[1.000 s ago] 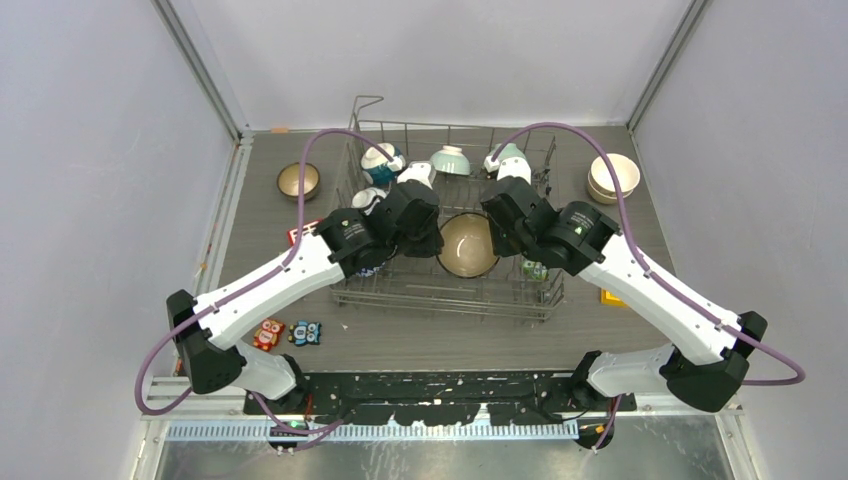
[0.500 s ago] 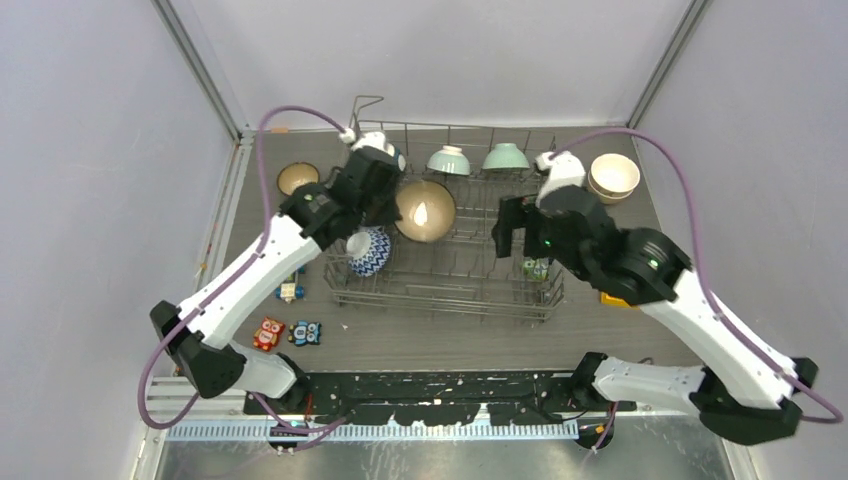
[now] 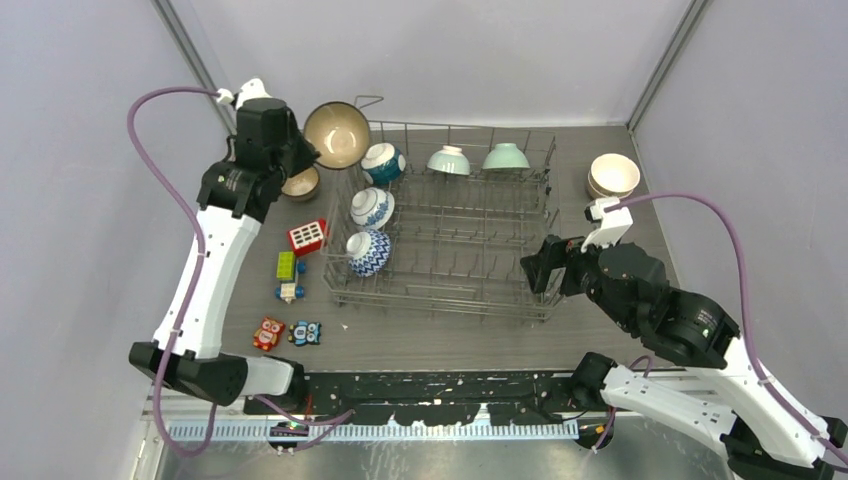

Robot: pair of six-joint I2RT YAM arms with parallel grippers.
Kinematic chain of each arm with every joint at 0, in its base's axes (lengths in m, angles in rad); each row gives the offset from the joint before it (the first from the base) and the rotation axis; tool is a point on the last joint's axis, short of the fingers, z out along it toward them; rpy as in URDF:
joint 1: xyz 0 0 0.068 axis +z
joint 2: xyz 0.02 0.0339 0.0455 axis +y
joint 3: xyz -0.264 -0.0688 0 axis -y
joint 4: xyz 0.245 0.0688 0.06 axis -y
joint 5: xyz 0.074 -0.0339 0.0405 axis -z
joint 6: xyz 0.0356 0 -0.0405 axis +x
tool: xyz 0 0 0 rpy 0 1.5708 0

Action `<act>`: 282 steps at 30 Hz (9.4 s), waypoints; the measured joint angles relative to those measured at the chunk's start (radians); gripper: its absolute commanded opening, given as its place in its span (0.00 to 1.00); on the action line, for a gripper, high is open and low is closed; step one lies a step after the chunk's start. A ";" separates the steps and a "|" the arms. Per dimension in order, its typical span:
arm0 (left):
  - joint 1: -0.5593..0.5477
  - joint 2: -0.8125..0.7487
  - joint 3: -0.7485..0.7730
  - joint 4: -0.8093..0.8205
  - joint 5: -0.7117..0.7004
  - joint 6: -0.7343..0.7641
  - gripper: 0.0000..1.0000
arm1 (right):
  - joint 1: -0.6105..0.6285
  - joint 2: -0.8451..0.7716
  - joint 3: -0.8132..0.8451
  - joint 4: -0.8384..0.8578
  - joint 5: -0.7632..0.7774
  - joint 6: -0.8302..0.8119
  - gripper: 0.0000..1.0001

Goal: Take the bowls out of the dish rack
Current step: Place the bowl at the center of the board, then pick up the bowl from the dish rack.

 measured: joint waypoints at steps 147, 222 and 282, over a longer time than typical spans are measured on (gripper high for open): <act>0.231 -0.356 -0.696 0.494 0.565 -0.003 0.89 | -0.002 0.462 0.151 0.283 -0.117 0.109 0.98; 0.032 -0.401 -0.742 0.280 0.404 0.109 0.68 | -0.022 1.217 0.405 0.439 -0.589 0.576 0.76; 0.006 -0.414 -0.766 0.305 0.369 0.106 0.65 | 0.014 1.128 -0.022 1.091 -0.462 0.831 0.57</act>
